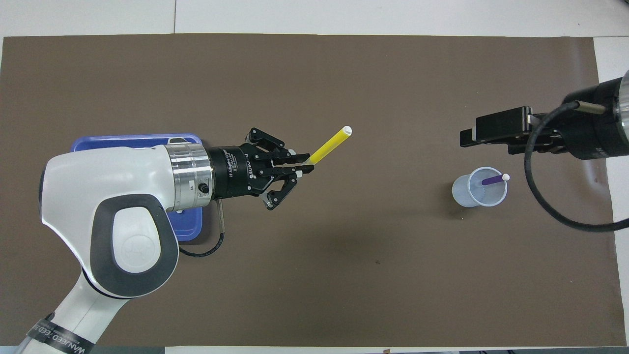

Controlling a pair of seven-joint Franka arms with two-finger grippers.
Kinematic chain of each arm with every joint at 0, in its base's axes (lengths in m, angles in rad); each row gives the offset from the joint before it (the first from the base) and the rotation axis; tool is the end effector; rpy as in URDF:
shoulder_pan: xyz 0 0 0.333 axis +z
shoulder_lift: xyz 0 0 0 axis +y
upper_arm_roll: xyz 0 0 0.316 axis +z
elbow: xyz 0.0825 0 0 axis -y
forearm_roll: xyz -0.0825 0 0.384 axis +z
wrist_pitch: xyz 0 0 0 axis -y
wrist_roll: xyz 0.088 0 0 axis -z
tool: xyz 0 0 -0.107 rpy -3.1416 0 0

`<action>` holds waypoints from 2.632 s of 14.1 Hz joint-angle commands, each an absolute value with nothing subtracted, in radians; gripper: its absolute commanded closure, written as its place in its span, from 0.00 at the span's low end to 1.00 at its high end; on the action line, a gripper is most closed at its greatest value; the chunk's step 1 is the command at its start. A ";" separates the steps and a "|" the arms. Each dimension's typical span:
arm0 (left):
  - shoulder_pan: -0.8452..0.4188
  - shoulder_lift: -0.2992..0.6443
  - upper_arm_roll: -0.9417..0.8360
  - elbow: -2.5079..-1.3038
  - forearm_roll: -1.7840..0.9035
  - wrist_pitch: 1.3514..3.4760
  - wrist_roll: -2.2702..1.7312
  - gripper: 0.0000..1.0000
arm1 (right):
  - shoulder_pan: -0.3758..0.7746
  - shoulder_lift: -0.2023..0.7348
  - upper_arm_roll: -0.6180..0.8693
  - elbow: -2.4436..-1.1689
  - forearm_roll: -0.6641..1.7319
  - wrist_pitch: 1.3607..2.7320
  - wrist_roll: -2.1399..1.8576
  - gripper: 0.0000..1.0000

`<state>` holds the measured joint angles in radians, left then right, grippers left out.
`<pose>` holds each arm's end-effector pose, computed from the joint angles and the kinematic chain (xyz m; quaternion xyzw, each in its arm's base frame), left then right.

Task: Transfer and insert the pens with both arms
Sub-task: 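Lift the yellow pen with the left gripper while the right gripper approaches, then grasp the yellow pen with the right gripper, open the left gripper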

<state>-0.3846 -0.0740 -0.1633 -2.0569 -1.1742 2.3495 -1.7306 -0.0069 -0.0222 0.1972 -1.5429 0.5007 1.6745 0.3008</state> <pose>0.4770 -0.3088 0.5150 0.5090 0.7154 -0.3478 0.3290 0.5386 0.1528 0.6716 -0.9647 0.0599 -0.0123 0.2562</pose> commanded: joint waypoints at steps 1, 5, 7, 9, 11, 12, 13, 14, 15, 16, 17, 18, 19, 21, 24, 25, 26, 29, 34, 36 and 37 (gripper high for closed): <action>-0.400 -0.107 -0.153 -2.092 -1.203 2.370 -1.738 1.00 | -0.017 0.026 0.247 -1.522 0.523 1.697 0.368 0.00; -0.402 -0.107 -0.153 -2.092 -1.203 2.370 -1.732 1.00 | -0.017 0.097 0.300 -1.465 0.506 1.715 0.397 0.00; -0.411 -0.107 -0.153 -2.092 -1.203 2.370 -1.727 1.00 | -0.011 0.104 0.316 -1.466 0.499 1.749 0.400 0.00; -0.416 -0.107 -0.153 -2.092 -1.203 2.370 -1.706 1.00 | -0.003 0.110 0.336 -1.466 0.494 1.747 0.402 0.00; -0.416 -0.109 -0.153 -2.092 -1.203 2.365 -1.692 1.00 | 0.000 0.110 0.354 -1.466 0.476 1.741 0.400 0.00; -0.416 -0.109 -0.153 -2.092 -1.203 2.364 -1.680 1.00 | 0.000 0.110 0.365 -1.466 0.463 1.737 0.400 0.00; -0.419 -0.110 -0.153 -2.092 -1.203 2.362 -1.663 1.00 | 0.000 0.109 0.370 -1.470 0.460 1.732 0.400 0.00; -0.428 -0.115 -0.153 -2.095 -1.203 2.362 -1.660 1.00 | 0.002 0.107 0.373 -1.477 0.459 1.733 0.399 0.00; -0.429 -0.115 -0.153 -2.100 -1.203 2.362 -1.658 1.00 | 0.002 0.106 0.373 -1.482 0.448 1.752 0.397 0.00; -0.430 -0.115 -0.153 -2.100 -1.203 2.364 -1.652 1.00 | 0.005 0.107 0.373 -1.482 0.445 1.773 0.397 0.00; -0.431 -0.117 -0.153 -2.102 -1.203 2.362 -1.641 1.00 | 0.008 0.106 0.374 -1.483 0.442 1.781 0.397 0.00; -0.431 -0.118 -0.153 -2.103 -1.203 2.362 -1.640 1.00 | 0.008 0.109 0.374 -1.483 0.433 1.792 0.396 0.00; -0.431 -0.123 -0.153 -2.108 -1.203 2.361 -1.640 1.00 | 0.009 0.110 0.374 -1.486 0.422 1.801 0.396 0.00; -0.430 -0.124 -0.153 -2.109 -1.203 2.361 -1.640 1.00 | 0.009 0.110 0.374 -1.497 0.413 1.799 0.396 0.00; -0.430 -0.127 -0.153 -2.111 -1.204 2.364 -1.640 1.00 | 0.015 0.110 0.387 -1.494 0.413 1.799 0.400 0.01; -0.430 -0.127 -0.153 -2.111 -1.204 2.364 -1.640 1.00 | 0.015 0.110 0.388 -1.493 0.411 1.802 0.400 0.08; -0.430 -0.127 -0.153 -2.111 -1.204 2.364 -1.640 1.00 | 0.015 0.110 0.388 -1.493 0.411 1.804 0.402 0.16; -0.430 -0.127 -0.153 -2.111 -1.204 2.365 -1.640 1.00 | 0.026 0.110 0.388 -1.496 0.413 1.824 0.402 0.61; -0.430 -0.127 -0.153 -2.111 -1.221 2.367 -1.640 1.00 | 0.029 0.109 0.388 -1.496 0.413 1.813 0.402 1.00; -0.430 -0.127 -0.153 -2.111 -1.223 2.367 -1.640 1.00 | 0.029 0.107 0.388 -1.497 0.413 1.804 0.402 1.00; -0.430 -0.127 -0.153 -2.111 -1.223 2.368 -1.640 1.00 | 0.029 0.107 0.388 -1.496 0.413 1.802 0.402 1.00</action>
<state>-0.4156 -0.0955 -0.1622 -2.0771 -1.1920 2.3507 -1.6615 0.0328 0.1094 0.3761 -1.4939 0.4265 1.8082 0.3779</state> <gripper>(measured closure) 0.837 0.824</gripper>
